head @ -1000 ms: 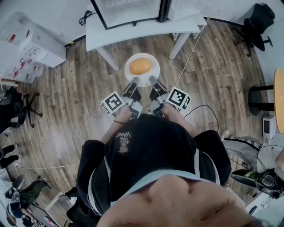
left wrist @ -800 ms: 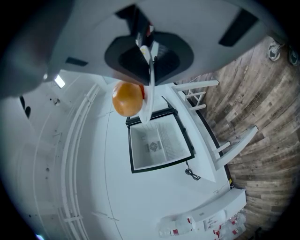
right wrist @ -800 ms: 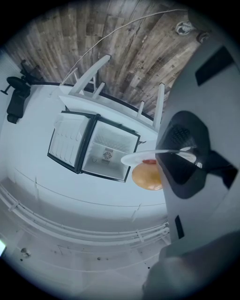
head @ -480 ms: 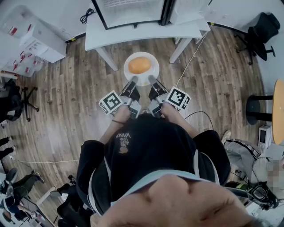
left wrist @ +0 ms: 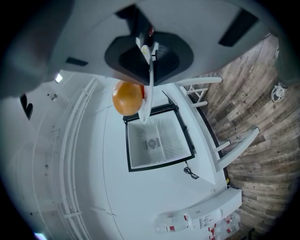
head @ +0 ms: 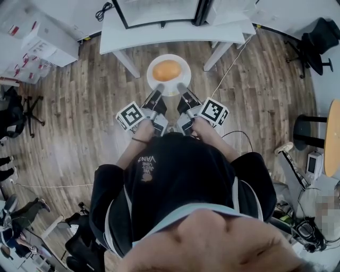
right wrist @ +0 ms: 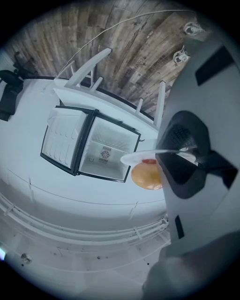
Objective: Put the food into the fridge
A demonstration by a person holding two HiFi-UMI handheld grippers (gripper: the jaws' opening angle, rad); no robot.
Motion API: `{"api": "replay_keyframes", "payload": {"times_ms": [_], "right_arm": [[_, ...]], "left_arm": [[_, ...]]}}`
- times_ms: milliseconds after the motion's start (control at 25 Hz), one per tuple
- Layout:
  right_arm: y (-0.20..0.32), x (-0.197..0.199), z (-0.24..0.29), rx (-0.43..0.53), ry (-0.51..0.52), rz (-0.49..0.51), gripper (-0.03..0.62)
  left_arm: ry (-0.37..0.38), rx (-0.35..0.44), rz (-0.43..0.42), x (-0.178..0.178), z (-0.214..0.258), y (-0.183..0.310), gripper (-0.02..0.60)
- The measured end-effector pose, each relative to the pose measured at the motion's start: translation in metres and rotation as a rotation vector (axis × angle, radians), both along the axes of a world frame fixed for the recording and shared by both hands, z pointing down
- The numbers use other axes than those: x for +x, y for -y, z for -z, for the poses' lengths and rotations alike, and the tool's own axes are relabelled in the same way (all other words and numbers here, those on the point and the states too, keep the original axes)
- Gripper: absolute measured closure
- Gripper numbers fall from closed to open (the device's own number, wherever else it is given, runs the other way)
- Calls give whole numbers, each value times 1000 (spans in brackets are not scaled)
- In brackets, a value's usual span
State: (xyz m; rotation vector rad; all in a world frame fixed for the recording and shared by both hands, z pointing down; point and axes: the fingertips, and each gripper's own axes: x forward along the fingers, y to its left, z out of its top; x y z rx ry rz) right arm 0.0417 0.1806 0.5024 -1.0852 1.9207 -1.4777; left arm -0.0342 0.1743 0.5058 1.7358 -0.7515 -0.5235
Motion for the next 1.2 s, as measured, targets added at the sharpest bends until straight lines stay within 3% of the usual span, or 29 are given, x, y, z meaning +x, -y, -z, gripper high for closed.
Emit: {"api": "replay_keyframes", "payload": {"times_ms": [320,760,1200], "right_arm": [[30,-4,-4,-12,-11,-23,574],[101,-14,2,-7,-16,-55,574],[161,-20,8,-26,-34,-105,574]], "left_arm": [[-59,17,-28,0,5,32,548],[-13,-11,-48,-14,1,105,548],[-31,-23,-81,-21,7,169,548]]}}
